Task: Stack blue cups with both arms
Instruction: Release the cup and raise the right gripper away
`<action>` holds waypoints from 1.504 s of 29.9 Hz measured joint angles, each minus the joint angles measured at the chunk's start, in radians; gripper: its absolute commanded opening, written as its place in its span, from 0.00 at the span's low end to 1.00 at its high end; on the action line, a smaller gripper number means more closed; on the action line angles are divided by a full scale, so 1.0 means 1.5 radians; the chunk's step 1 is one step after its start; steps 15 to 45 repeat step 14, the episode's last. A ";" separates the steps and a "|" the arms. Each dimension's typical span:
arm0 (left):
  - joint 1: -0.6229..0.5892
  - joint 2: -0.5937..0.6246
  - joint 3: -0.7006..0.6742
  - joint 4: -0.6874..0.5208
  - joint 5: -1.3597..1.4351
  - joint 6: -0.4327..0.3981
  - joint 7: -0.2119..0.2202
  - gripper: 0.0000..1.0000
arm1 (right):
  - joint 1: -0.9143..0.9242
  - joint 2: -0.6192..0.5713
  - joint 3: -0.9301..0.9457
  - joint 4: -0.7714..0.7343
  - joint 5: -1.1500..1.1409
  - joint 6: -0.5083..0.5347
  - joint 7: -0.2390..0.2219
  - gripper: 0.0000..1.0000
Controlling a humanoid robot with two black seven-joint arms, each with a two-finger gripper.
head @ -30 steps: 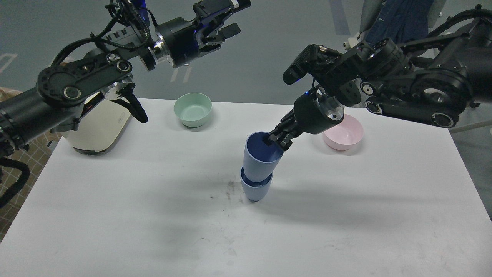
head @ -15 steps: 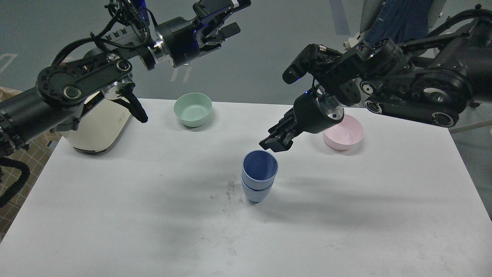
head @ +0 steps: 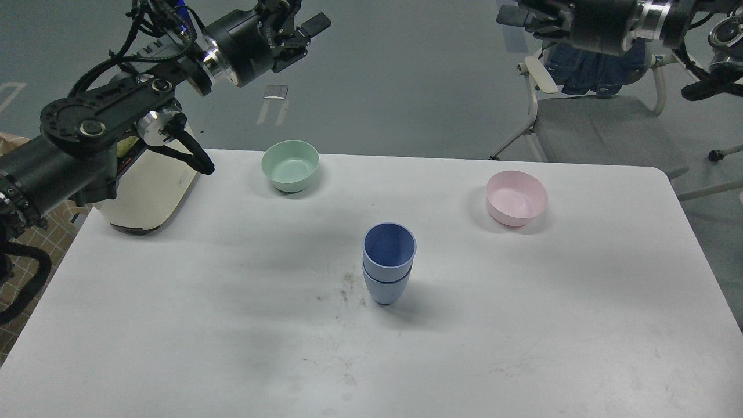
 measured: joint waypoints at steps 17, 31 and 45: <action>0.134 -0.045 -0.079 0.115 -0.115 -0.078 0.000 0.96 | -0.307 0.151 0.332 -0.183 0.104 0.001 0.000 1.00; 0.134 -0.045 -0.079 0.115 -0.115 -0.078 0.000 0.96 | -0.307 0.151 0.332 -0.183 0.104 0.001 0.000 1.00; 0.134 -0.045 -0.079 0.115 -0.115 -0.078 0.000 0.96 | -0.307 0.151 0.332 -0.183 0.104 0.001 0.000 1.00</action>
